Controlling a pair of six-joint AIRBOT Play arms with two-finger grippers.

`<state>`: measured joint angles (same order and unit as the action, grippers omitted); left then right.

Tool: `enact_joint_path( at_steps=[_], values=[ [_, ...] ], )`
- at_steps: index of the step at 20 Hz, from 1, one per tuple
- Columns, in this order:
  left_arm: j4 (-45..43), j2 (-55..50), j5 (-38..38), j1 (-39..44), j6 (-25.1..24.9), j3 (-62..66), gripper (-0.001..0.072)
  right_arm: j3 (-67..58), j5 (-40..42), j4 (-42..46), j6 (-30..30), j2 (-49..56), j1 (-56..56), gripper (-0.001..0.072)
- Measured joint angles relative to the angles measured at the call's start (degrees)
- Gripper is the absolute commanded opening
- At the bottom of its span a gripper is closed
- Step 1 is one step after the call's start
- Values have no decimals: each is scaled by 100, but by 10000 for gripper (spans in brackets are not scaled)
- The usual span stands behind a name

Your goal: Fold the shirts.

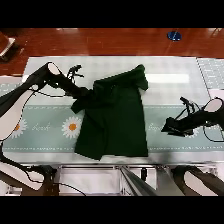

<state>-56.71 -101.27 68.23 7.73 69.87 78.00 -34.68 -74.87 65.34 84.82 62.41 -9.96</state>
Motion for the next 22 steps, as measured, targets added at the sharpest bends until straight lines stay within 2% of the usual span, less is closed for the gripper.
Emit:
enact_joint_path(
  at_steps=[7, 15, 17, 19, 22],
  values=[
    [1379, -15, 282, -398, -205, 151, 21, 544, 0, -435, -168, 15, 514, 404],
    [1773, -15, 417, -470, -271, 175, 23, 625, 511, -1274, -98, 490, 2159, 391],
    [1788, -15, 420, -470, -278, 175, 22, 627, 673, -1484, -101, 597, 2396, 244],
    [1808, -15, 422, -470, -278, 175, 23, 632, 933, -1727, -157, 651, 2520, 20],
    [1814, -15, 442, -470, -267, 175, 22, 632, 1178, -2306, -599, 691, 2603, 16]
  ],
)
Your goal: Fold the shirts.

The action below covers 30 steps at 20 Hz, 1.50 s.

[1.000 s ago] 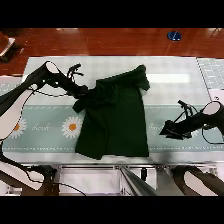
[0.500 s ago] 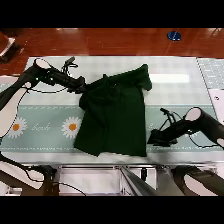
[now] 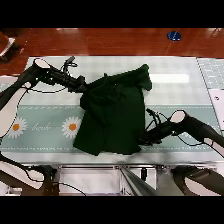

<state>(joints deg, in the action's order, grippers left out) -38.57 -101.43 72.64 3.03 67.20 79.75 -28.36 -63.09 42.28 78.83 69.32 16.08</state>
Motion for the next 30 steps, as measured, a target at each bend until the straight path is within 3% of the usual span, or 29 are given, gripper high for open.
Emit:
enact_joint_path(
  at_steps=[6, 14, 19, 25, 26, 27, 28, 30],
  values=[
    [4, 319, 323, -138, 28, -57, 22, 0, 125, -420, -553, -479, -404, 15],
    [4, 2039, 149, -212, -153, -1792, 22, -1375, -446, 717, -691, -981, -3248, 15],
    [208, 3456, -214, 155, -92, -3668, 22, -3403, -717, 717, -723, 44, -3777, 15],
    [341, 4201, -1097, 984, 348, -5276, 27, -5333, -708, 28, -424, 1827, -3049, 16],
    [350, 4207, -1246, 1073, 380, -5390, 86, -5490, -621, -15, -363, 2055, -2905, 55],
    [354, 4199, -1366, 1141, 428, -5480, 325, -5615, -555, -55, -262, 2264, -2776, 268],
    [352, 4188, -1440, 1185, 457, -5539, 502, -5698, -487, -90, -190, 2424, -2684, 406],
    [317, 4177, -1488, 1172, 487, -5560, 507, -5812, -415, -122, -22, 2636, -2608, 407]
  ],
)
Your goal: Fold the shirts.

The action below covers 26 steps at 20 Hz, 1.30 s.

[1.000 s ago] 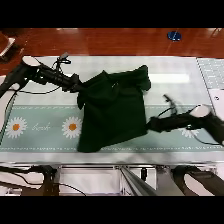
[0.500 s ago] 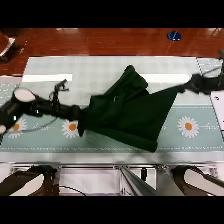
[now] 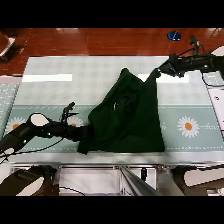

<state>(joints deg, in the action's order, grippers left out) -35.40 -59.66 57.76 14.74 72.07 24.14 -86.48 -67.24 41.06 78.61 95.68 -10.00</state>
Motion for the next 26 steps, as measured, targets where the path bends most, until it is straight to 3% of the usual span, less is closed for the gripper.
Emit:
enact_joint_path(
  at_steps=[3, 6, 10, 14, 20, 21, 22, 23, 26],
  values=[
    [-442, 59, 542, -516, -4, 411, 506, -136, -337, 7, 76, -24, -295, 406],
    [-966, 350, 1169, -1576, -2, 1038, 506, -166, -942, 417, -33, -472, -1021, 406],
    [-520, 640, 1808, -2540, -289, 1113, 506, 938, -1073, 1290, 9, -1534, -2072, 406],
    [15, 479, 1928, -1858, -728, 579, 507, 2957, -691, 1620, -214, -2487, -2553, 405],
    [201, -516, 866, -337, -767, 494, 503, 4806, -439, 1596, -393, -3145, -2699, 406],
    [208, -702, 767, -170, -763, 560, 474, 4933, -498, 1600, -404, -3174, -2673, 406],
    [219, -894, 702, -15, -758, 647, 286, 5025, -546, 1615, -407, -3200, -2612, 405],
    [232, -1051, 649, 101, -743, 745, 23, 5095, -632, 1668, -404, -3215, -2518, 405],
    [234, -1377, 544, 299, -780, 1058, 22, 5204, -925, 2004, -315, -3239, -2103, 406]
  ],
)
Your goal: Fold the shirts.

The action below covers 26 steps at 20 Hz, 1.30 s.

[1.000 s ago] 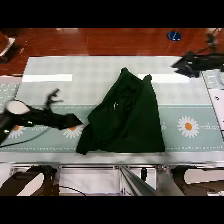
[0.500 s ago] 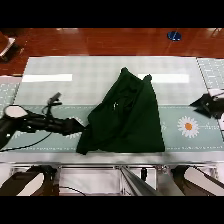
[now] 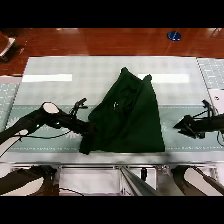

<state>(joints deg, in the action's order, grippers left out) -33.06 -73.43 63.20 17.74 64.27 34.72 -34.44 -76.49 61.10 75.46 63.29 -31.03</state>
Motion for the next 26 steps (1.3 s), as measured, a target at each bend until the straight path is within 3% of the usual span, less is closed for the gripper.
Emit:
enact_joint_path(
  at_steps=[8, 16, 17, 18, 19, 23, 26],
  values=[
    [9, -184, -50, 109, -109, 450, 23, 380, -564, 608, 310, -9, 1279, 406],
    [9, -192, -63, 118, -111, 490, 23, 686, 208, -46, 511, 101, 2323, 397],
    [9, -192, -68, 118, -111, 490, 22, 695, 282, -118, 544, 175, 2457, 276],
    [9, -192, -70, 118, -109, 492, 23, 697, 374, -179, 562, 258, 2579, 106],
    [9, -192, -70, 118, -103, 492, 23, 704, 514, -254, 555, 330, 2693, 16],
    [7, -94, 4, -24, -66, 678, 23, 267, 610, -931, 46, 417, 2924, 15],
    [114, 308, 125, -542, -50, 1360, 23, -1067, 393, -1073, -63, 205, 2977, 15]
  ],
)
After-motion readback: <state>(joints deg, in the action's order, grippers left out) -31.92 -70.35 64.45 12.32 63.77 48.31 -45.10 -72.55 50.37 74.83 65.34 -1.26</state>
